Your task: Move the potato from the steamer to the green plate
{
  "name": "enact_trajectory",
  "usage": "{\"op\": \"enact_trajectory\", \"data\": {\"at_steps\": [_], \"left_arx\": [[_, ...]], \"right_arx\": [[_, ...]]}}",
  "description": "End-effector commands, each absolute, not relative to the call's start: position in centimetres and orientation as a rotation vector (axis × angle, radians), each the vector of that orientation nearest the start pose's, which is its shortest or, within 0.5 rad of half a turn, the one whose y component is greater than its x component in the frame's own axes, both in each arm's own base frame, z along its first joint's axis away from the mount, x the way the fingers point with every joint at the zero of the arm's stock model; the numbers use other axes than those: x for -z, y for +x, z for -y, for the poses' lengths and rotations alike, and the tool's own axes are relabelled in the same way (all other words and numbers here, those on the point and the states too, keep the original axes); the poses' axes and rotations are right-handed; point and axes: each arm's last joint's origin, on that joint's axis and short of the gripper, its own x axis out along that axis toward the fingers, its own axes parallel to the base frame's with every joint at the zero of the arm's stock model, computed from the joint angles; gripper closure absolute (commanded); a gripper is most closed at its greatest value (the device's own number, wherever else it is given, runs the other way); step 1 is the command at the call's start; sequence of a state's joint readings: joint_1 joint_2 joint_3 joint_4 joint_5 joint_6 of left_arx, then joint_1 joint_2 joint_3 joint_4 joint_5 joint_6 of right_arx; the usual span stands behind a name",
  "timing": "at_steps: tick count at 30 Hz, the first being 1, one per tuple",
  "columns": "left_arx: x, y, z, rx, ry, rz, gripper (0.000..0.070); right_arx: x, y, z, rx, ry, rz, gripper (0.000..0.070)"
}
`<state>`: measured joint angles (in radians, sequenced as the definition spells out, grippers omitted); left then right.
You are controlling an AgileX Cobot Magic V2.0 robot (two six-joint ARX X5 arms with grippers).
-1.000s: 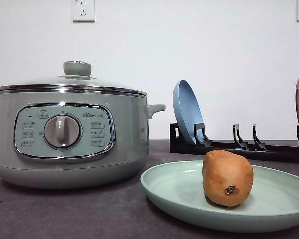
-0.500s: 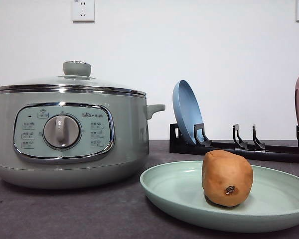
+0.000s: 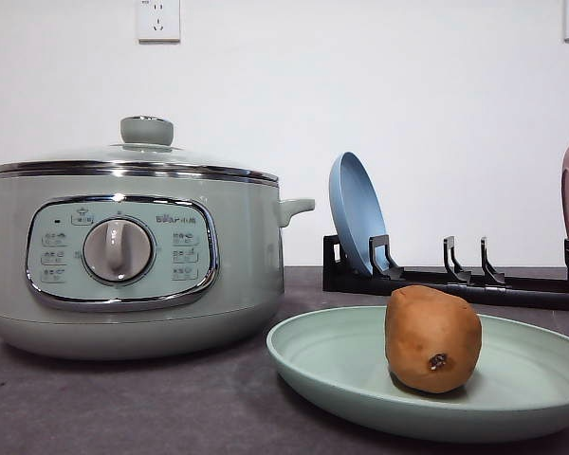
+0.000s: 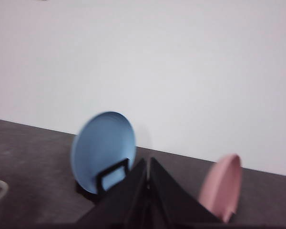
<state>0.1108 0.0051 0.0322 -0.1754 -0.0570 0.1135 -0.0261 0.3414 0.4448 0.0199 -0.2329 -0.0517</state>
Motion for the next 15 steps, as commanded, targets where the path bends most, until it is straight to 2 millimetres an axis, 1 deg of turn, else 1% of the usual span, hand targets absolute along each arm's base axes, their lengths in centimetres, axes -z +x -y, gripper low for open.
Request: {"op": "enact_trajectory", "data": {"at_steps": [1,9,15], "left_arx": [[-15.2,9.5,-1.3,-0.167,0.106,-0.161,0.0696],[-15.2,9.5,-1.3,-0.167,0.106,-0.161,0.0696],[-15.2,9.5,-1.3,-0.167,0.106,-0.161,0.0696]], "right_arx": [[-28.0,10.2,-0.3,-0.184,-0.080,0.150,0.0700],[-22.7,9.6,0.0,-0.127,-0.074,0.127,0.0700],[-19.7,9.6,0.0,-0.126,-0.064,0.103,0.0700]]}}
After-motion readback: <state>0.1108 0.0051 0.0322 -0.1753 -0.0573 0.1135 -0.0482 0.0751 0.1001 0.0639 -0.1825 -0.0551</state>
